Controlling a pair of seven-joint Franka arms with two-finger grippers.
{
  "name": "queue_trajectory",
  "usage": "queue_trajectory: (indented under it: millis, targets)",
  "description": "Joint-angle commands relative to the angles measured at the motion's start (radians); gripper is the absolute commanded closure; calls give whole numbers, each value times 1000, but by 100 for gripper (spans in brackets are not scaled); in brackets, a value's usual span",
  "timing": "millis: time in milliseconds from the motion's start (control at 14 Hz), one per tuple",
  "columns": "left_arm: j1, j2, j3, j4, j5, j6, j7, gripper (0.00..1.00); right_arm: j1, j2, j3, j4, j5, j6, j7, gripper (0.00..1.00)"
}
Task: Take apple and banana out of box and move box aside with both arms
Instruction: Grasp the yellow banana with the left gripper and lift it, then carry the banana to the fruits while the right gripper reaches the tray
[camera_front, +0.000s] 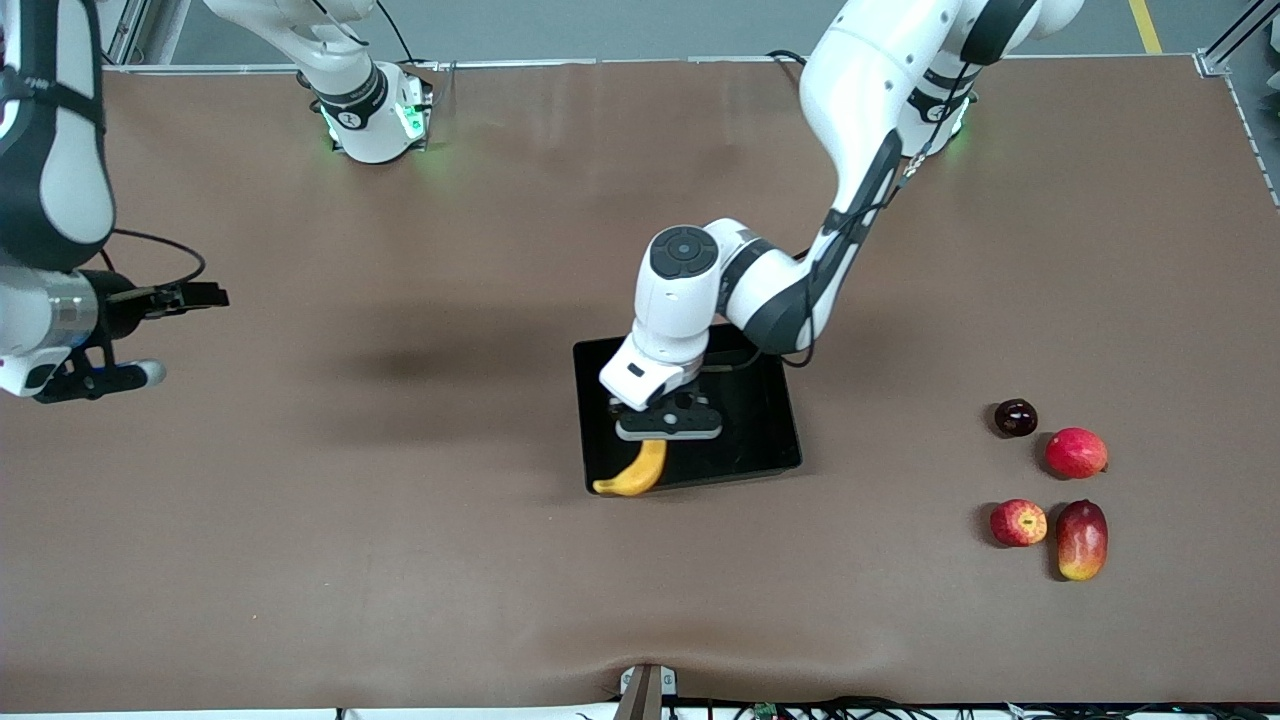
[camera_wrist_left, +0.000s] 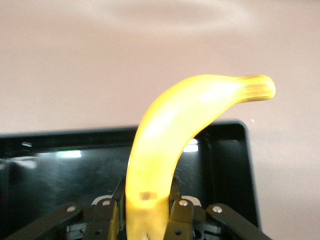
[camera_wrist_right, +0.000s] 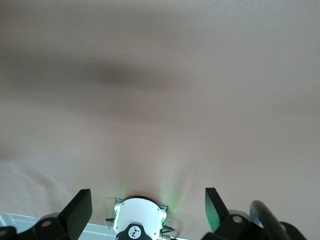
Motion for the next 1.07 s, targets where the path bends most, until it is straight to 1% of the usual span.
queue_trajectory:
  millis: [0, 143, 286, 357, 429, 571, 643, 714, 786, 857, 1000]
  targets:
    - [39, -101, 21, -36, 14, -113, 92, 100, -23, -4, 12, 17, 67, -22, 6, 0]
    - [88, -150, 20, -77, 16, -190, 168, 100, -6, -7, 15, 12, 135, -26, 11, 0]
    - [137, -195, 23, -168, 19, -195, 202, 100, 26, -9, 16, -14, 205, -14, 78, 0]
    - [174, -215, 23, -211, 19, -192, 230, 100, 49, -9, 18, -16, 221, -2, 151, 0]
    - [215, -227, 23, -243, 20, -187, 271, 100, 102, -9, 18, -17, 221, 22, 235, 0]
    - [287, -235, 24, -303, 20, -162, 316, 100, 185, -7, 18, -54, 221, 137, 349, 0]
    - [319, -233, 24, -344, 22, -108, 317, 100, 228, -7, 18, -92, 221, 218, 360, 0]
    - [352, -233, 24, -393, 60, -27, 321, 100, 268, -7, 16, -129, 220, 301, 369, 0]
    - [382, -229, 24, -450, 129, 63, 316, 100, 306, -6, 16, -152, 221, 366, 380, 0]
    - [419, -221, 23, -484, 173, 133, 307, 100, 337, 5, 16, -155, 220, 410, 392, 0]
    - [478, -186, 23, -507, 220, 200, 307, 100, 398, 46, 18, -154, 220, 505, 443, 0]
